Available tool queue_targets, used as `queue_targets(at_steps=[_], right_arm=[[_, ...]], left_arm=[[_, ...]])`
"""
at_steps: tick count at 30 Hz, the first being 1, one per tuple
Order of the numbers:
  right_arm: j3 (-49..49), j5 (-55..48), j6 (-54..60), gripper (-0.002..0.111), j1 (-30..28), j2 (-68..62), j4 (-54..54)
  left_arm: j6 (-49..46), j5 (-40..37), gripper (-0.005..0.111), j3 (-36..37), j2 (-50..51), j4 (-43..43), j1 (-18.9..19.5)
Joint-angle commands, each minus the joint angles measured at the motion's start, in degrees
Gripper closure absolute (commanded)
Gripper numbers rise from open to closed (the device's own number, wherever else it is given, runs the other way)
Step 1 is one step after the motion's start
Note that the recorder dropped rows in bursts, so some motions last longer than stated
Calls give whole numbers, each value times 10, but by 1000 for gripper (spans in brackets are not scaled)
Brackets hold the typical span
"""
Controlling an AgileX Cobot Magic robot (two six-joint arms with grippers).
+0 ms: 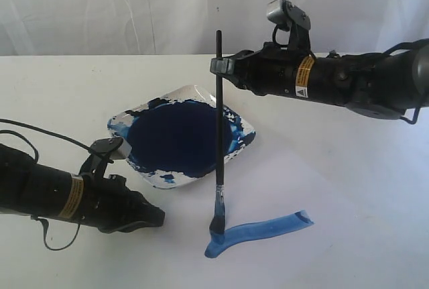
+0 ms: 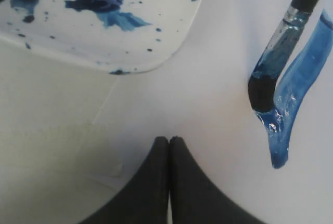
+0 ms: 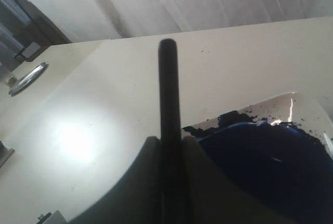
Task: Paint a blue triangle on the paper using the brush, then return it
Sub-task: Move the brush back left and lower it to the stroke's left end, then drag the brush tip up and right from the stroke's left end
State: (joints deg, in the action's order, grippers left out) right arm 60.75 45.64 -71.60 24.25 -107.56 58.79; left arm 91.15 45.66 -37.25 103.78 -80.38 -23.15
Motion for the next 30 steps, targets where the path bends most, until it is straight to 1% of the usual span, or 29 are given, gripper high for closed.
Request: queue_targets(at_steps=[1, 9, 18, 30], right_arm=[[0, -14, 41, 108, 0, 0, -19], [0, -30, 128, 108, 0, 0, -85], [0, -39, 199, 108, 0, 0, -146], [0, -53, 315, 108, 0, 0, -269]], left_arm=[[-1, -3, 107, -1, -1, 0, -2], [-1, -3, 107, -1, -1, 0, -2], [-1, -3, 107, -1, -1, 0, -2], [-1, -3, 107, -1, -1, 0, -2]])
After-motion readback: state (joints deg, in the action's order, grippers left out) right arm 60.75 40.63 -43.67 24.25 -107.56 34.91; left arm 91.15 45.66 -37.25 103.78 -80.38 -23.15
